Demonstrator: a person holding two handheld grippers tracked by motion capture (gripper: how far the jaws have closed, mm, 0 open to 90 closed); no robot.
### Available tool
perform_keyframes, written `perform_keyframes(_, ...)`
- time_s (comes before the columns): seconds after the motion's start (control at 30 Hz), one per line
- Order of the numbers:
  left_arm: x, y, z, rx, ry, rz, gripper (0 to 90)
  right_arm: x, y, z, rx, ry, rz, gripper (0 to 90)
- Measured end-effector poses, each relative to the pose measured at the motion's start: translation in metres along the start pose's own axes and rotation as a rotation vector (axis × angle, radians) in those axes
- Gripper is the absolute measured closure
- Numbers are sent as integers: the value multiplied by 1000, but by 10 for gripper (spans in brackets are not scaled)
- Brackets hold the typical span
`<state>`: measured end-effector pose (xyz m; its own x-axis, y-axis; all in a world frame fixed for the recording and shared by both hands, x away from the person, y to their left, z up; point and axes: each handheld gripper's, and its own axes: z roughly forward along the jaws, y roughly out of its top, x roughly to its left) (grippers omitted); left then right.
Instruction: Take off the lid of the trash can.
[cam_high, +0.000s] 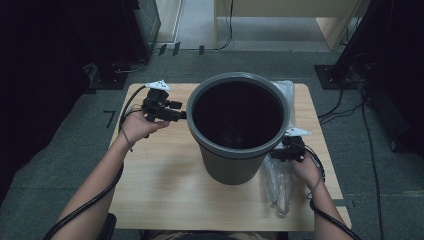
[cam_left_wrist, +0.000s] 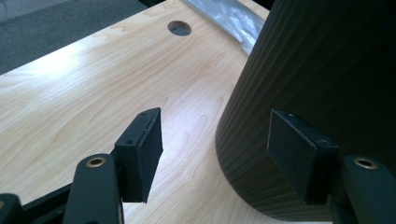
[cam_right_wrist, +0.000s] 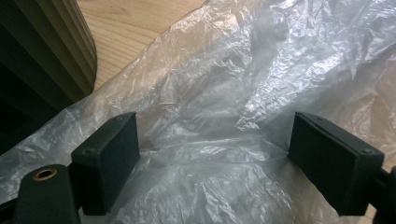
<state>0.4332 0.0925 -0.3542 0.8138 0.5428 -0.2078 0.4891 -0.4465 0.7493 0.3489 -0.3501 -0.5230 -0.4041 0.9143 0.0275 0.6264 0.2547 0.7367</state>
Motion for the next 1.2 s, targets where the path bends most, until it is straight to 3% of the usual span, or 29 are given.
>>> perform_keyframes(1.2,-5,58,-25,-22,11,50,352,1,0,0,2,-2,2,150)
